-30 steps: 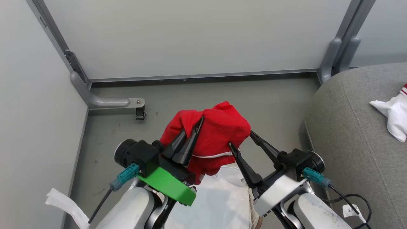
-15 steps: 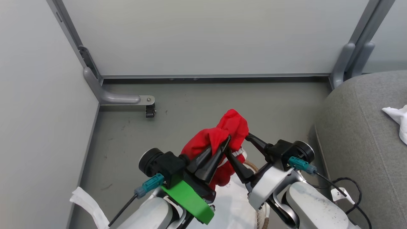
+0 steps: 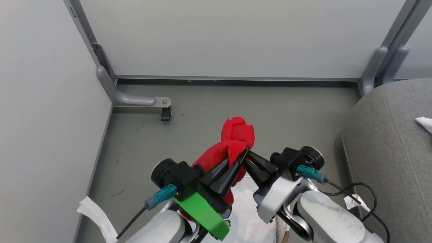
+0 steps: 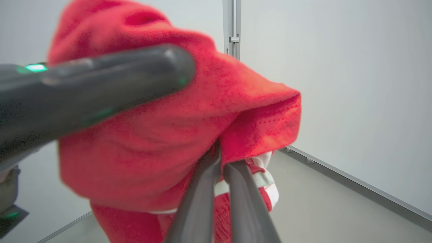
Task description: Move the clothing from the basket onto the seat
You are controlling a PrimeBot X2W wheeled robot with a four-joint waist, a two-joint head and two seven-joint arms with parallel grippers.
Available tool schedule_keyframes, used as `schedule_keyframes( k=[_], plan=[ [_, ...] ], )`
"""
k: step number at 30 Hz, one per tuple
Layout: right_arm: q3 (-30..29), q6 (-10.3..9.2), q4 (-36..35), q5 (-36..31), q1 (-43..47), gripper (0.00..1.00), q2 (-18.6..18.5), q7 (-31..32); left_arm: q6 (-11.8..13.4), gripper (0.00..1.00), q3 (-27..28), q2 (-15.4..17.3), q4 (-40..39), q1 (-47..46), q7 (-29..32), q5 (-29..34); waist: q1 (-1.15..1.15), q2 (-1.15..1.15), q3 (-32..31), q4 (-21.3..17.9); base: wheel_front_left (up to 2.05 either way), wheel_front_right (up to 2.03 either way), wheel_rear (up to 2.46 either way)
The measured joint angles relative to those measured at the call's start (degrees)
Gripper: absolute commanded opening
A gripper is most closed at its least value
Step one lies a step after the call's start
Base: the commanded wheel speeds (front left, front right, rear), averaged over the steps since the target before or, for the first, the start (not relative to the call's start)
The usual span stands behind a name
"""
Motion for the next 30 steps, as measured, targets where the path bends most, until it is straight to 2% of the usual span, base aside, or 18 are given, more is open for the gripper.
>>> schedule_keyframes(
  k=[6, 7, 8, 9, 18, 30],
  plan=[
    [-3.86, 0.0, -1.96, -1.16, 1.67, 0.0, -0.03, 0.0, 0.0, 0.0, 1.57, 0.08, 0.47, 0.09, 0.0, 0.22, 0.0, 0.0, 0.15, -1.01, 0.0, 0.0, 0.0],
    [-4.64, 0.0, -2.41, -1.36, 2.3, 0.0, 0.01, 0.0, 0.0, 0.3, 2.14, 0.05, 0.57, 0.18, 0.0, 0.53, 0.0, 0.0, 0.14, -1.35, 0.0, 0.0, 0.0],
    [-5.34, 0.0, -2.91, -1.72, 2.85, 0.0, 0.03, 0.0, 0.0, 0.47, 2.61, -0.02, 0.58, 0.31, 0.0, 0.74, 0.0, 0.0, 0.13, -1.67, 0.0, 0.0, 0.0],
    [-6.25, 0.01, -3.53, -2.02, 3.47, 0.0, 0.13, 0.0, 0.0, 1.0, 2.87, -0.01, 0.66, 0.47, 0.0, 1.01, 0.0, 0.0, 0.13, -2.11, 0.0, 0.0, 0.0],
    [-12.98, 0.0, -11.11, -5.43, 7.5, 0.0, 0.91, 0.0, 0.0, 1.0, 5.24, -0.12, 1.78, 2.44, 0.0, 2.52, 0.0, 0.0, 0.31, -8.33, 0.0, 0.0, 0.0],
    [-15.38, 0.0, -14.56, -6.41, 10.26, 0.0, 0.64, 0.0, 0.0, 1.0, 6.82, -0.69, 2.76, 3.96, 0.0, 3.05, 0.0, 0.0, 1.08, -21.54, 0.0, 0.0, 0.0]
  ],
)
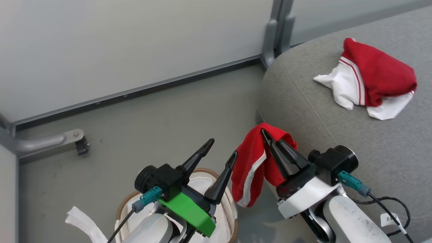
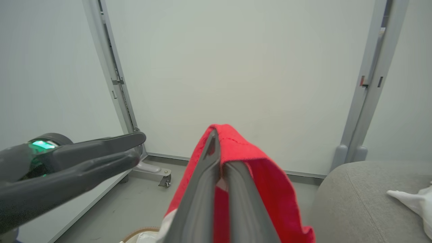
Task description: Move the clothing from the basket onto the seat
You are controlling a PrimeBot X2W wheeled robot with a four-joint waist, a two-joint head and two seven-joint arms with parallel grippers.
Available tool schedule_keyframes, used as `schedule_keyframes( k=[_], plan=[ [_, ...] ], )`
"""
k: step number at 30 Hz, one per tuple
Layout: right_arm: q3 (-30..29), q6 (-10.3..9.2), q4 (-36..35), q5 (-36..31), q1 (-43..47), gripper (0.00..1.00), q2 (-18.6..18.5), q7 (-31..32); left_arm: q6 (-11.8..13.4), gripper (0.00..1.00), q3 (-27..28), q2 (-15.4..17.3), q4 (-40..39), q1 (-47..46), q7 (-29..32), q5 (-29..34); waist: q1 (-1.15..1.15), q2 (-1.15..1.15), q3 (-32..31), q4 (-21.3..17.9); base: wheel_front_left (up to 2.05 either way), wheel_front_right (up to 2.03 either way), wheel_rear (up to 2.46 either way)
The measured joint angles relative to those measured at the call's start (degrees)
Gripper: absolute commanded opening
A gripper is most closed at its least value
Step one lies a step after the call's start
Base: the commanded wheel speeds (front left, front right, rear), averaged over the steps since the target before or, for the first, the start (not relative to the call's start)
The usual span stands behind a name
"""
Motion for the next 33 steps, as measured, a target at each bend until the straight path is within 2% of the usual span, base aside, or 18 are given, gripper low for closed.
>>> schedule_keyframes(
  k=[9, 14, 23, 28, 33],
  plan=[
    [-2.4, 0.01, -1.24, -0.99, 0.63, 0.0, -2.55, 0.0, 0.0, 1.0, -0.03, 0.21, 0.07, -0.03, 0.0, 0.24, 0.0, 0.0, 1.11, -8.5, 0.0, 0.0, 0.0],
    [-2.78, 0.01, -1.46, -2.6, -6.09, 0.0, -7.46, 0.01, 0.0, 1.0, -0.6, 0.88, -0.03, -0.53, 0.0, 0.54, 0.0, 0.0, 2.89, -10.89, 0.0, 0.0, 0.0],
    [-9.37, 0.01, 1.16, -5.1, -27.82, 0.0, -19.52, -0.01, 0.0, 1.0, -2.79, 3.78, -0.14, -3.77, 0.01, 0.59, 0.0, 0.0, 8.86, -10.81, 0.0, 0.0, 0.0],
    [-12.04, 0.01, 8.94, -6.56, -38.09, 0.0, -26.53, -0.01, 0.0, 1.0, -3.96, 4.91, -0.48, -6.0, 0.0, 0.46, 0.0, 0.0, 12.42, -9.34, 0.0, 0.0, 0.0],
    [-15.81, 0.01, 17.02, -8.37, -45.11, 0.0, -30.71, -0.01, 0.0, 1.0, -4.88, 5.87, -1.0, -8.27, 0.0, 0.43, 0.0, 0.0, 15.92, -7.54, 0.0, 0.0, 0.0]
  ],
)
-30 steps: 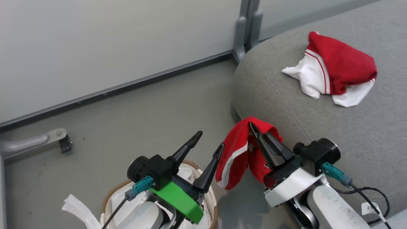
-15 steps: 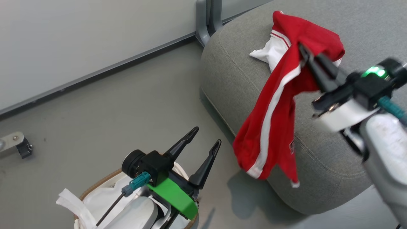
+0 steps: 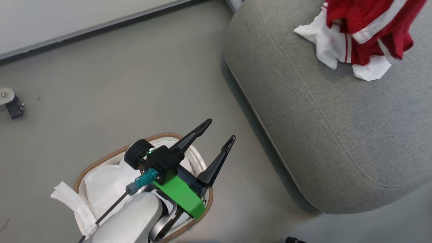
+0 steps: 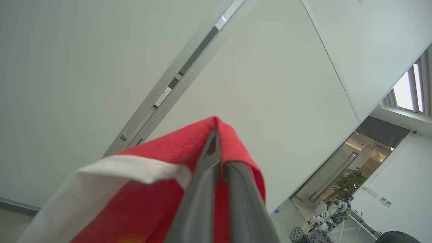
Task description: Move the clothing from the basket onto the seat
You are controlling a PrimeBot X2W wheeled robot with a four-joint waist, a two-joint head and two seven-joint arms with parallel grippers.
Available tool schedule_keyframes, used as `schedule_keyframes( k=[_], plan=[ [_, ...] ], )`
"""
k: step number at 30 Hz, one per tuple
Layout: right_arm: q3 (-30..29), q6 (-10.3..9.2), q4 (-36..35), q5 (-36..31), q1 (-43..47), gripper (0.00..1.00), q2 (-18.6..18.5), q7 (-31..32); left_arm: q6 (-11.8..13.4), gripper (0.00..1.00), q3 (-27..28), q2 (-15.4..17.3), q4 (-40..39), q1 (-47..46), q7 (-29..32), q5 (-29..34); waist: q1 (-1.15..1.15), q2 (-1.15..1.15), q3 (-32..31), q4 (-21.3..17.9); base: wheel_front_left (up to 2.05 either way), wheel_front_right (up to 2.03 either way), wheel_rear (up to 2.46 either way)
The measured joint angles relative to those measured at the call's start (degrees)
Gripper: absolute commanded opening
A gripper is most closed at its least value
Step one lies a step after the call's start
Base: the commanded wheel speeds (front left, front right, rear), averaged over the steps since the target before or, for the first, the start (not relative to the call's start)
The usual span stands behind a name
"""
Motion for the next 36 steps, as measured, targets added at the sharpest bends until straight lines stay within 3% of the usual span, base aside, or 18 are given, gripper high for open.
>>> schedule_keyframes(
  k=[6, 13, 21, 28, 30, 31, 32, 36],
  plan=[
    [-6.13, -0.01, 10.06, -4.2, -3.32, 0.0, -0.54, 0.19, 0.0, 1.0, -0.93, 1.58, -0.23, -2.64, 0.0, -0.01, 0.0, 0.0, 4.79, 2.28, 0.0, 0.0, 0.0],
    [-17.08, 0.0, 19.01, -8.73, 1.79, 0.0, 4.44, 0.16, 0.0, 1.0, -1.31, 2.45, -0.58, -4.97, 0.0, -0.1, 0.01, 0.0, 10.34, 5.4, 0.0, 0.0, 0.0],
    [-32.08, 0.0, 22.95, -15.5, 7.74, 0.0, 9.43, 0.1, 0.0, 1.0, -0.45, 3.52, -0.74, -5.58, 0.0, -0.11, 0.01, 0.0, 15.34, 8.96, 0.0, 0.0, 0.0],
    [-38.75, 0.0, 22.82, -18.57, 11.09, 0.03, 15.15, 0.09, 0.0, 1.0, -0.19, 3.45, -0.42, -5.58, 0.0, -0.36, 0.01, 0.0, 17.13, 10.77, 0.0, 0.0, 0.0],
    [-40.42, 0.0, 21.91, -18.95, 12.87, 0.24, 16.56, 0.09, 0.0, 1.0, 0.0, 3.13, -0.32, -5.58, 0.0, -0.45, 0.01, 0.0, 16.69, 10.91, 0.0, 0.0, 0.0],
    [-41.41, 0.0, 21.13, -19.16, 13.96, 0.47, 17.12, 0.1, 0.0, 1.0, 0.12, 2.92, -0.25, -5.56, 0.0, -0.45, 0.0, 0.0, 16.33, 10.95, 0.0, 0.0, 0.0],
    [-42.14, 0.0, 20.34, -19.47, 14.91, 1.0, 17.62, 0.1, 0.0, 1.0, 0.34, 2.71, -0.14, -5.52, 0.0, -0.45, 0.0, 0.0, 15.88, 10.97, 0.0, 0.0, 0.0],
    [-44.21, 0.0, 16.67, -20.15, 18.41, 1.0, 19.83, 0.1, 0.0, 1.0, 1.18, 1.8, 0.62, -4.52, 0.0, -0.55, 0.0, 0.0, 13.45, 10.88, 0.0, 0.0, 0.0]
  ],
)
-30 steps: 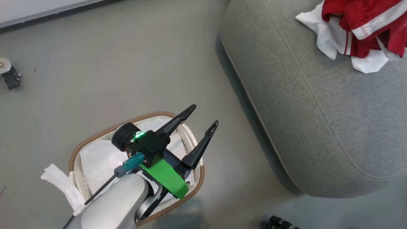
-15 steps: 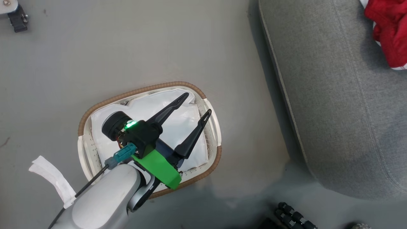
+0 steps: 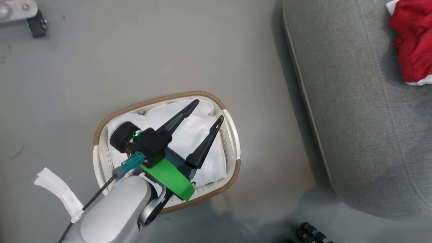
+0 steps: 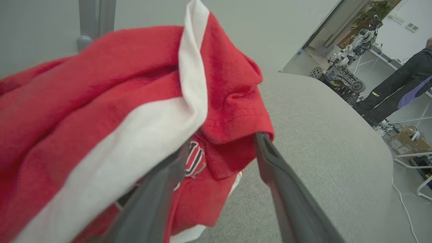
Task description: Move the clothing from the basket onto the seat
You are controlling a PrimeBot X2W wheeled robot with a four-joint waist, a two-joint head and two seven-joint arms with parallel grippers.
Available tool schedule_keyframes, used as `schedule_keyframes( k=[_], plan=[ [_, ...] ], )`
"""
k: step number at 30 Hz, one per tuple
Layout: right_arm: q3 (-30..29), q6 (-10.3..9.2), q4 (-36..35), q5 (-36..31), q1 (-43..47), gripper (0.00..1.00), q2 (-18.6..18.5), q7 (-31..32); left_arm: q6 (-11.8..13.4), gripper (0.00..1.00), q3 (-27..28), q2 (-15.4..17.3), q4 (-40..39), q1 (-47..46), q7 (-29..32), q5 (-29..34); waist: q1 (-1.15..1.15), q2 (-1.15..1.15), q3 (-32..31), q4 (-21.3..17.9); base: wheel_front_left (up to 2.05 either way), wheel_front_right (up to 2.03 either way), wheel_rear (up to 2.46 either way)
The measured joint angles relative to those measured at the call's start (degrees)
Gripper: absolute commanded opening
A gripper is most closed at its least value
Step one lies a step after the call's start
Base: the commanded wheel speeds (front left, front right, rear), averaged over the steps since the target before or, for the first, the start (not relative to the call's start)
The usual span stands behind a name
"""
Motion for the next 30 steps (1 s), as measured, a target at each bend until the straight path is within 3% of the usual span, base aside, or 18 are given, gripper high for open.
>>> schedule_keyframes(
  k=[8, 17, 24, 30],
  plan=[
    [3.23, 0.0, -8.23, 1.48, 7.81, 1.0, 3.65, -0.01, 0.0, 1.0, 4.48, -2.35, 2.36, 4.95, 0.0, 0.02, 0.0, 0.0, -6.29, 0.22, 0.0, 0.0, 0.0],
    [15.28, 0.0, -18.86, 8.01, 17.46, 1.0, 9.43, -0.01, 0.0, 1.0, 14.18, -5.2, 3.8, 11.97, 0.01, 2.52, -0.01, 0.0, -14.16, 1.95, 0.0, 0.0, 0.0],
    [24.51, 0.0, -21.43, 13.15, 20.33, 1.0, 12.6, -0.01, -0.05, 1.0, 23.38, -7.66, 5.98, 16.6, 0.01, 6.44, -0.01, 0.0, -18.23, 5.23, 0.0, 0.0, 0.0],
    [28.98, 0.0, -20.8, 15.94, 21.88, 1.0, 14.61, 0.0, -0.05, 1.0, 31.83, -10.39, 7.32, 19.48, 0.0, 10.94, -0.01, 0.0, -20.67, 8.22, 0.0, 0.0, 0.0]
  ],
)
